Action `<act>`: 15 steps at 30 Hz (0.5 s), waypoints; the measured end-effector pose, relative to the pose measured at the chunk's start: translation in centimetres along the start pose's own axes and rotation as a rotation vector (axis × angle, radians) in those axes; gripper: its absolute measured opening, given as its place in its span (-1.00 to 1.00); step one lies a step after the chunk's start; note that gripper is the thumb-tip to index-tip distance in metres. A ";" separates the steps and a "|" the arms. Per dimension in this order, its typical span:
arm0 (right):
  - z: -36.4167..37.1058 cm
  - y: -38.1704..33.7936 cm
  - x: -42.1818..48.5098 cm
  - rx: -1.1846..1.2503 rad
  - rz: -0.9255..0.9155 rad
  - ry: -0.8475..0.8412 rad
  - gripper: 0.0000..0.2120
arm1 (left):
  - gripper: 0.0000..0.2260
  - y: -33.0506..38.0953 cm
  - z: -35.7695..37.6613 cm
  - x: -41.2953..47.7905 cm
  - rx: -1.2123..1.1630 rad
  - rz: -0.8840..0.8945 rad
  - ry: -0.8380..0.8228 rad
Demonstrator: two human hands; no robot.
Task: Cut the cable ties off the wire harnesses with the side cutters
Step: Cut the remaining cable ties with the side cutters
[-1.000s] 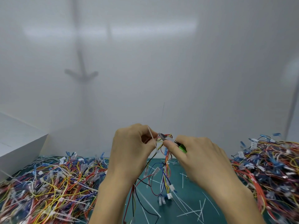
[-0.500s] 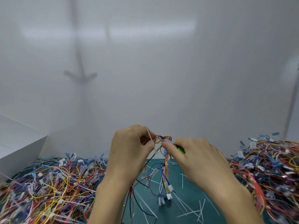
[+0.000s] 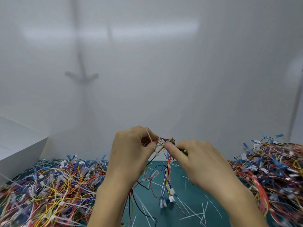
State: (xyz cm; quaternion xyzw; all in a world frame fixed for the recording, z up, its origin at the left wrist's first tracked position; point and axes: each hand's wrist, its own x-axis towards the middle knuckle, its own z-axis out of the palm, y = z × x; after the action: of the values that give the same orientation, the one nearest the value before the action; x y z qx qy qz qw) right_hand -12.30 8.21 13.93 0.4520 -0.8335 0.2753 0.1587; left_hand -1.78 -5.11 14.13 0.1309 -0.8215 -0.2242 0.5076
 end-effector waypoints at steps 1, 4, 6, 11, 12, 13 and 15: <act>0.0 0.0 0.0 0.014 0.005 -0.009 -0.38 | -0.87 0.0 0.0 0.0 0.001 0.003 0.000; 0.1 0.1 0.1 0.045 0.014 -0.030 -0.37 | -0.87 0.0 -0.1 0.0 0.000 0.011 -0.006; 0.1 0.1 0.1 0.065 0.018 -0.039 -0.39 | -0.88 0.0 -0.1 0.0 -0.017 0.008 -0.013; 0.2 0.3 0.2 0.100 0.028 -0.059 -0.35 | -0.88 0.0 -0.2 0.0 -0.038 0.007 -0.022; 0.2 0.4 0.2 0.107 0.029 -0.065 -0.35 | -0.88 0.0 -0.2 0.0 -0.035 0.010 -0.021; 0.2 0.4 0.2 0.115 0.029 -0.072 -0.35 | -0.87 0.0 -0.2 0.0 -0.033 0.013 -0.020; 0.2 0.4 0.3 0.133 0.029 -0.090 -0.33 | -0.87 0.0 -0.2 0.1 -0.036 0.016 -0.020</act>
State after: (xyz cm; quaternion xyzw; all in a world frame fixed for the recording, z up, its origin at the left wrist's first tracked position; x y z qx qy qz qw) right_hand -12.83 8.10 13.78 0.4612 -0.8263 0.3115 0.0866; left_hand -1.66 -5.22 14.21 0.1128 -0.8234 -0.2361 0.5035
